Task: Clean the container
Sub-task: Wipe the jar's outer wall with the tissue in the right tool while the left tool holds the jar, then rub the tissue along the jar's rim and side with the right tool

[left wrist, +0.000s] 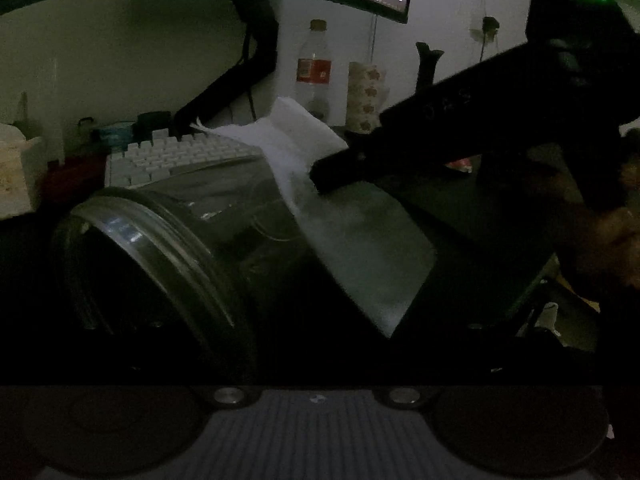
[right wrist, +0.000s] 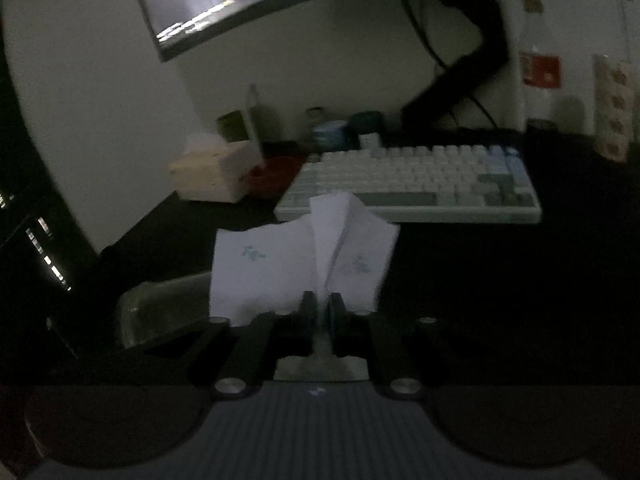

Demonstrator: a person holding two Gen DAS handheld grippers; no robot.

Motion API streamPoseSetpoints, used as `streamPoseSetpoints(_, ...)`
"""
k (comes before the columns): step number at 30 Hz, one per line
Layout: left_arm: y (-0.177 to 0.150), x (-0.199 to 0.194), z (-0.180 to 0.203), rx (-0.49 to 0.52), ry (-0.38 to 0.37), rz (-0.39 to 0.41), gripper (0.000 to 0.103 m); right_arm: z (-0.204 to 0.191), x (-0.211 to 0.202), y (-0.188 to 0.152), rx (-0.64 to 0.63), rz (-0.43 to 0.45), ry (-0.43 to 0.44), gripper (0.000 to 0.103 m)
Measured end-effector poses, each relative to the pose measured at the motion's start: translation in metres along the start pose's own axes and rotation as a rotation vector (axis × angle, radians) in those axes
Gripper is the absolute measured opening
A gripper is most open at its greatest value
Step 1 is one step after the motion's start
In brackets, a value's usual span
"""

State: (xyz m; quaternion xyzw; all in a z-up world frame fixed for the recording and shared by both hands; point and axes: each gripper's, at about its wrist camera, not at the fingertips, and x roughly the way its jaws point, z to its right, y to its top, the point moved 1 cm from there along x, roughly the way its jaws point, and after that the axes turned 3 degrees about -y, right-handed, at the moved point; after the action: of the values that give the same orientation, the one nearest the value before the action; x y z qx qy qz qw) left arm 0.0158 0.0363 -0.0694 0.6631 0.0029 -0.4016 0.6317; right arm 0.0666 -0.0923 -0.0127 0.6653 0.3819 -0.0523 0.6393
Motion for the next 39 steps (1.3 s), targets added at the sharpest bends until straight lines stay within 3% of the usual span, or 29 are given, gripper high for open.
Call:
streamPoseSetpoints(6, 0.001, 0.002, -0.001, 0.003, -0.003, 0.000, 0.103, -0.029, -0.004, -0.008, -0.127, 0.051, 0.148, 0.010)
streamPoseSetpoints(14, 0.000, -0.003, 0.001, 0.016, -0.016, 0.008, 0.103, -0.005, 0.022, 0.013, -0.006, 0.092, 0.022, 0.008)
streamPoseSetpoints(16, -0.001, -0.001, 0.001, 0.023, -0.012, 0.005, 0.103, -0.007, 0.022, 0.016, -0.014, 0.079, 0.064, 0.008)
streamPoseSetpoints(20, 0.000, 0.001, 0.002, 0.019, 0.000, 0.002, 0.103, -0.023, 0.013, 0.011, -0.093, 0.065, 0.229, 0.008)
streamPoseSetpoints(27, -0.001, -0.004, 0.006, 0.033, -0.008, -0.002, 0.103, -0.007, 0.026, 0.021, -0.010, 0.077, 0.035, 0.009)
streamPoseSetpoints(31, 0.002, -0.004, 0.004, 0.012, -0.004, -0.004, 0.103, -0.021, 0.023, 0.018, -0.074, 0.084, 0.044, 0.010)
streamPoseSetpoints(36, 0.006, -0.012, -0.004, -0.050, 0.019, 0.021, 0.103, -0.023, 0.021, 0.014, -0.079, 0.102, -0.013, 0.009)
streamPoseSetpoints(39, 0.008, -0.024, -0.007, -0.058, 0.045, 0.070, 0.085, -0.006, 0.016, 0.012, -0.004, 0.126, -0.091, 0.009)
